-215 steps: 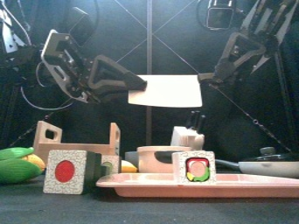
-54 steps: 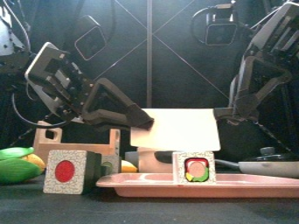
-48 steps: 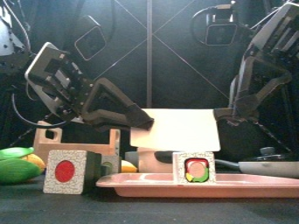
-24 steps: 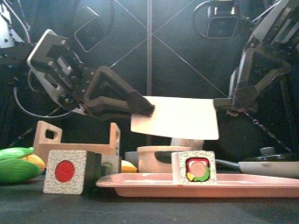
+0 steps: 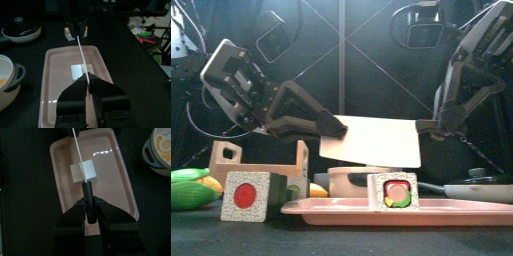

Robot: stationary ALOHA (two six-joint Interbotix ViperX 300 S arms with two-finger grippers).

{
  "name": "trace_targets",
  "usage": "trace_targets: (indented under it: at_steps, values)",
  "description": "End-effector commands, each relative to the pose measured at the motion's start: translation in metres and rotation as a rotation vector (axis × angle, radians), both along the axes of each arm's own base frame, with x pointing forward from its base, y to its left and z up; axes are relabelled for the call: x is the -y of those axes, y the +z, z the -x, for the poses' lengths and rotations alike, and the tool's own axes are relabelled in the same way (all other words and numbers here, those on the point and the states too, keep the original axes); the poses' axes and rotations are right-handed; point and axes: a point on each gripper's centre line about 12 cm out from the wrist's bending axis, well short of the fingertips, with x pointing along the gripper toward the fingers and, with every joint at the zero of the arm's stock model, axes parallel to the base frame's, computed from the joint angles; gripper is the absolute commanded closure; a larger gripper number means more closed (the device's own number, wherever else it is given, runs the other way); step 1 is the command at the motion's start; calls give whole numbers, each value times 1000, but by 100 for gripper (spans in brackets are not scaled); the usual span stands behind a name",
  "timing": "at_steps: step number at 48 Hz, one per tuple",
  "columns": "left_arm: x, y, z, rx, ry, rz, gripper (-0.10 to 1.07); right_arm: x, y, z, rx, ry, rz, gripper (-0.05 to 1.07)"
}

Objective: Cut sushi piece

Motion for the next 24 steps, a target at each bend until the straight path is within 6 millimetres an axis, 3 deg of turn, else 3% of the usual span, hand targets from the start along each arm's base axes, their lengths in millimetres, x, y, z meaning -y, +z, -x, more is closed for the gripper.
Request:
trace_targets:
  at_steps: [1,24]
  values:
    - [11,7,-1,23,-31,4,53,1,8,-3,19,-10,-6,60]
    - [11,2,-1,2,-31,1,53,0,6,-3,15,-8,-7,60]
